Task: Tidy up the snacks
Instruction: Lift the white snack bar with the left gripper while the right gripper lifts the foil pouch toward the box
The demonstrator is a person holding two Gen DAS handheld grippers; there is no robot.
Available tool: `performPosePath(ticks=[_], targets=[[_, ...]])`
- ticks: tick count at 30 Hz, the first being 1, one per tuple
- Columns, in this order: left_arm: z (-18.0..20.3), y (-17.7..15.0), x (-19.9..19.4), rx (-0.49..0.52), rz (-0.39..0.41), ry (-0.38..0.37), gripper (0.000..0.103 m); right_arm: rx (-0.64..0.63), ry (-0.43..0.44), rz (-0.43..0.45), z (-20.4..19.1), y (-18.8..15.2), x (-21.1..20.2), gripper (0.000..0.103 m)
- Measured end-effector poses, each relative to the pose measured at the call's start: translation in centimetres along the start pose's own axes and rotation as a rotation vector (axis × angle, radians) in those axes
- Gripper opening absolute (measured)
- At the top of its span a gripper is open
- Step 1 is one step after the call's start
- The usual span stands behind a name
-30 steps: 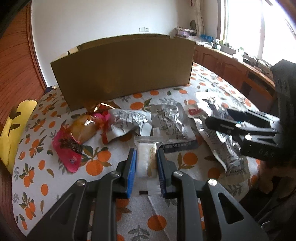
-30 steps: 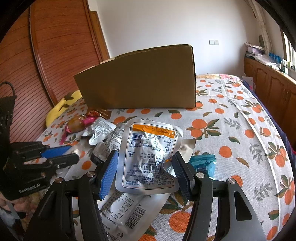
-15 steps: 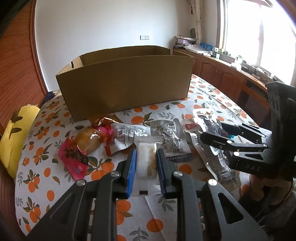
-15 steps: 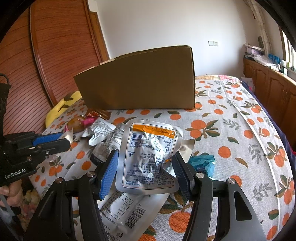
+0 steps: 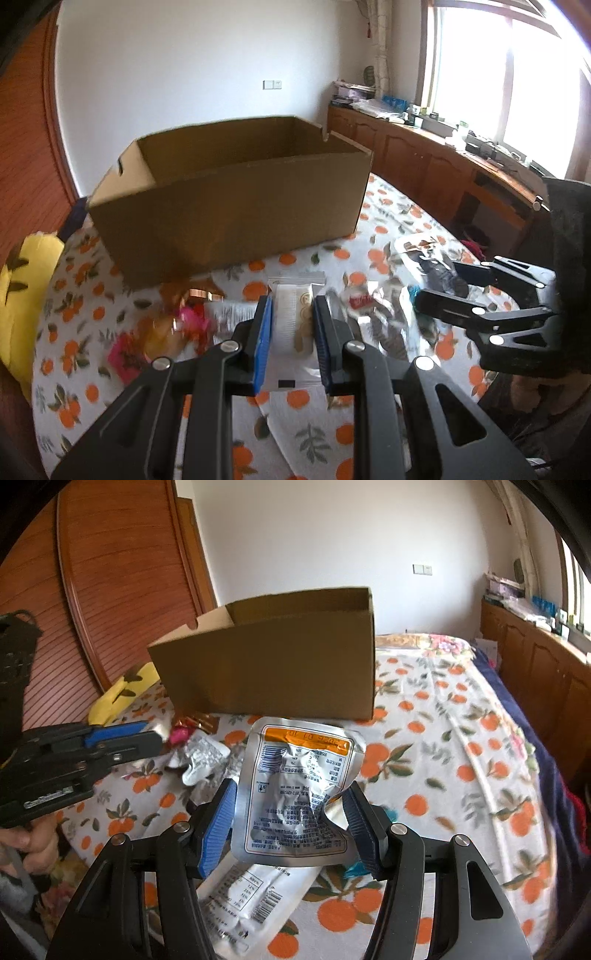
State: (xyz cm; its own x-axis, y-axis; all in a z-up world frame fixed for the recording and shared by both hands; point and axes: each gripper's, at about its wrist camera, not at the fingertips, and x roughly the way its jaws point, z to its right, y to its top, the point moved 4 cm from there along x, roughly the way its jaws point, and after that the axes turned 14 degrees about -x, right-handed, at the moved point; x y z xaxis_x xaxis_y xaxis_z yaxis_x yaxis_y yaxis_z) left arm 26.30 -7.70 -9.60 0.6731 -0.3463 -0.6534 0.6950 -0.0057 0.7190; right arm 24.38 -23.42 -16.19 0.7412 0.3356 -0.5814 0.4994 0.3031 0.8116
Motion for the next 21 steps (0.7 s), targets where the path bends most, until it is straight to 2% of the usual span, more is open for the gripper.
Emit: performPosePath(ticks=[8, 21], targets=[[-0.5, 5.4, -1.4, -0.015, 0.076, -0.024, 0.02, -0.045, -0.028, 0.011, 1.7, 3.9, -2.1, 0.06], [-3.1, 9.4, 0.4, -0.027, 0.109, -0.026, 0.02, -0.069, -0.051, 0.041, 3.6, 8.8, -0.9, 0.06]])
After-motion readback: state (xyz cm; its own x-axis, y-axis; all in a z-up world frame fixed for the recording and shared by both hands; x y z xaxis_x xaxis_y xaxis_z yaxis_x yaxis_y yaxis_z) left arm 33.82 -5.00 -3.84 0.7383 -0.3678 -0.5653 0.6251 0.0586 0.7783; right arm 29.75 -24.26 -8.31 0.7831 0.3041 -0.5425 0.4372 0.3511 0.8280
